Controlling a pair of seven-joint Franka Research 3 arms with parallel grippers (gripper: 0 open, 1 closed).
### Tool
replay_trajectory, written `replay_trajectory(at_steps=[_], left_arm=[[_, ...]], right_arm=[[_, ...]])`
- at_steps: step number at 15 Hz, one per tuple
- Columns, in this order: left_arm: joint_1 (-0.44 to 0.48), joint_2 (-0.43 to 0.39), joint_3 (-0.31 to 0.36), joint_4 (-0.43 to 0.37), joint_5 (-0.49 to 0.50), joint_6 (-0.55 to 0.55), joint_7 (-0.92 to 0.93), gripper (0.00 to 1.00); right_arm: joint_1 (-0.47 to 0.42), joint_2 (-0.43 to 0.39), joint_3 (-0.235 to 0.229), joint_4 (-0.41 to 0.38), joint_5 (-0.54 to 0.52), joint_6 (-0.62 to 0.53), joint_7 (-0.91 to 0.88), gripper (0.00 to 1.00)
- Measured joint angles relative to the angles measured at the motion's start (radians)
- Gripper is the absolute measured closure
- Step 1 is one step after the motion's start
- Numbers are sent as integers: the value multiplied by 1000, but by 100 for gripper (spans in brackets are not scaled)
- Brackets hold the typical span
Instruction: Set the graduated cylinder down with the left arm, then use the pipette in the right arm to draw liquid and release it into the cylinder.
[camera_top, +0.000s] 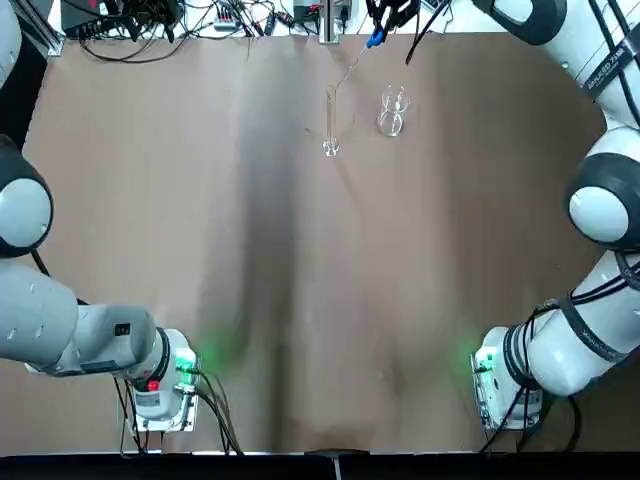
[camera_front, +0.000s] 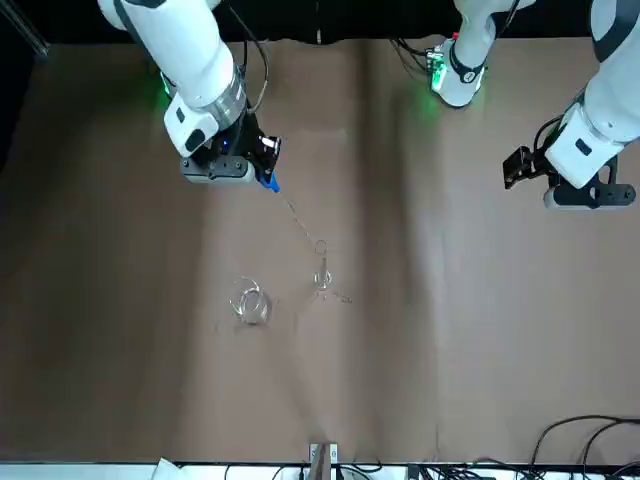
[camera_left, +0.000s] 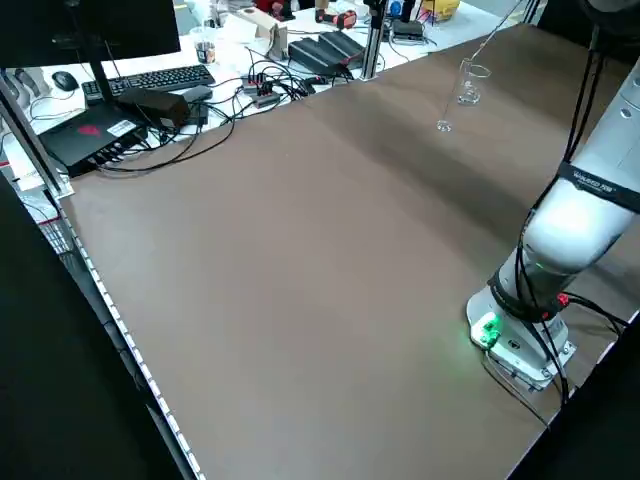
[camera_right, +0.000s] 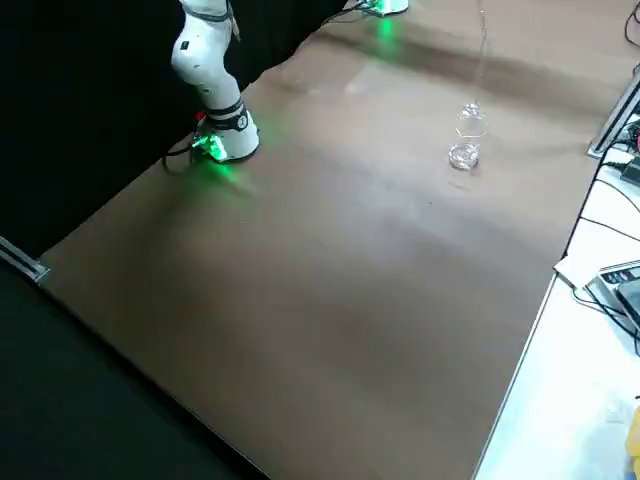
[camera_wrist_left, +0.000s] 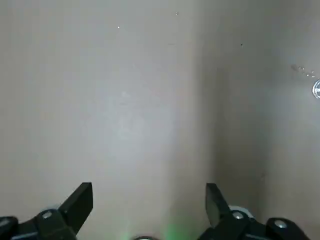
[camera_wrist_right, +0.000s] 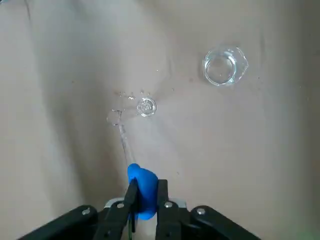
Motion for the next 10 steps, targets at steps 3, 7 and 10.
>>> replay_trajectory(at_steps=[3, 7, 10], left_arm=[[0, 0, 0, 0, 0, 0, 0, 0], [0, 0, 0, 0, 0, 0, -1, 0], [0, 0, 0, 0, 0, 0, -1, 0]], right_arm=[[5, 0, 0, 3, 0, -10, 1, 82], [11, 0, 0, 7, 0, -10, 8, 82], [11, -1, -4, 18, 0, -10, 10, 82]])
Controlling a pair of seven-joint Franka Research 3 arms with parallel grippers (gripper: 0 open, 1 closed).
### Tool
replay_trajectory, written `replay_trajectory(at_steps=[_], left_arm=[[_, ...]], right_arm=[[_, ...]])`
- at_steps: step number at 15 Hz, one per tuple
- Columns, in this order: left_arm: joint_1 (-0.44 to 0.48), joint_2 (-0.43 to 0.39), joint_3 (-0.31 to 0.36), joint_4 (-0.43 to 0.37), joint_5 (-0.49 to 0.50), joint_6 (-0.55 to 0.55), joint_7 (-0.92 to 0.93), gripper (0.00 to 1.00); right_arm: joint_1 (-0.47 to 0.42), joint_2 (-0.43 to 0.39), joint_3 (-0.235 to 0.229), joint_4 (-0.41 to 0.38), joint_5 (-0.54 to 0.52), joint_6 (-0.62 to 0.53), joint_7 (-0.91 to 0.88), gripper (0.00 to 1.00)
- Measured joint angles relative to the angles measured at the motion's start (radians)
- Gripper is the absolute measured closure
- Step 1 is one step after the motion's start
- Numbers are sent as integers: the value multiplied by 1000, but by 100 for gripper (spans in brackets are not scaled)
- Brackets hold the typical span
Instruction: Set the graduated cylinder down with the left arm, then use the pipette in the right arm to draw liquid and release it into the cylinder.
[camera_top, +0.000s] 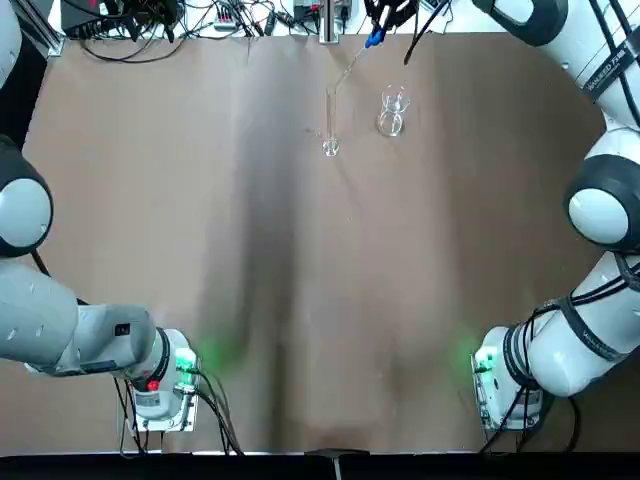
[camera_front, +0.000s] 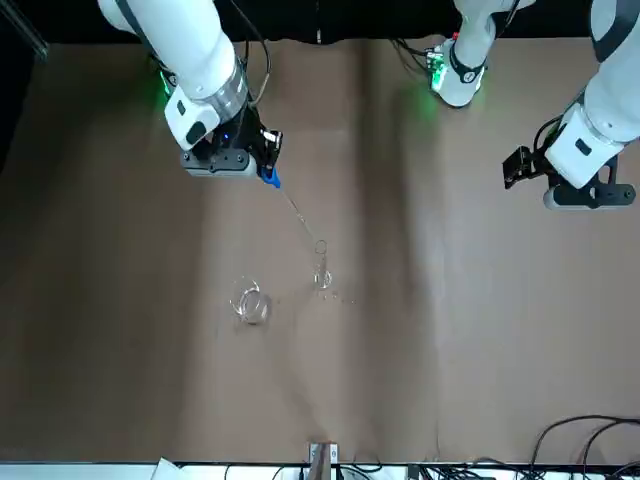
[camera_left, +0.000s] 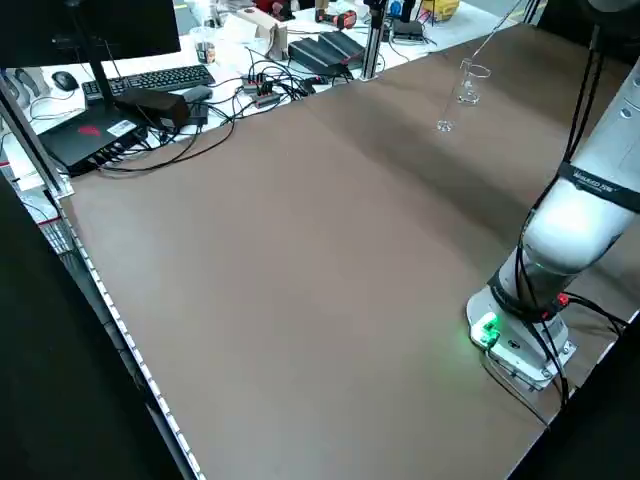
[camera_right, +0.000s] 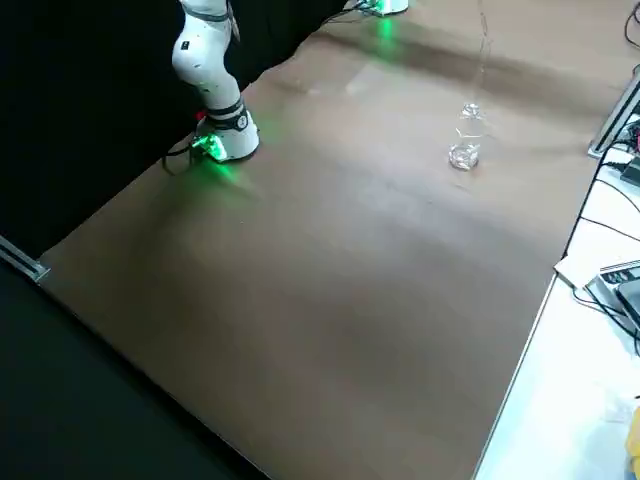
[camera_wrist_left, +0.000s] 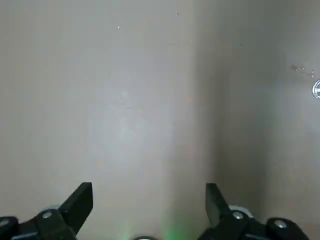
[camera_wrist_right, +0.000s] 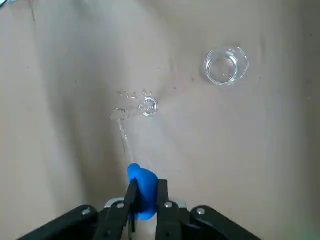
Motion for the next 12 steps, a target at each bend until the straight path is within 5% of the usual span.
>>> replay_trajectory(at_steps=[12], left_arm=[[0, 0, -1, 0, 0, 0, 0, 0]], right_arm=[[0, 0, -2, 4, 0, 18, 6, 82]])
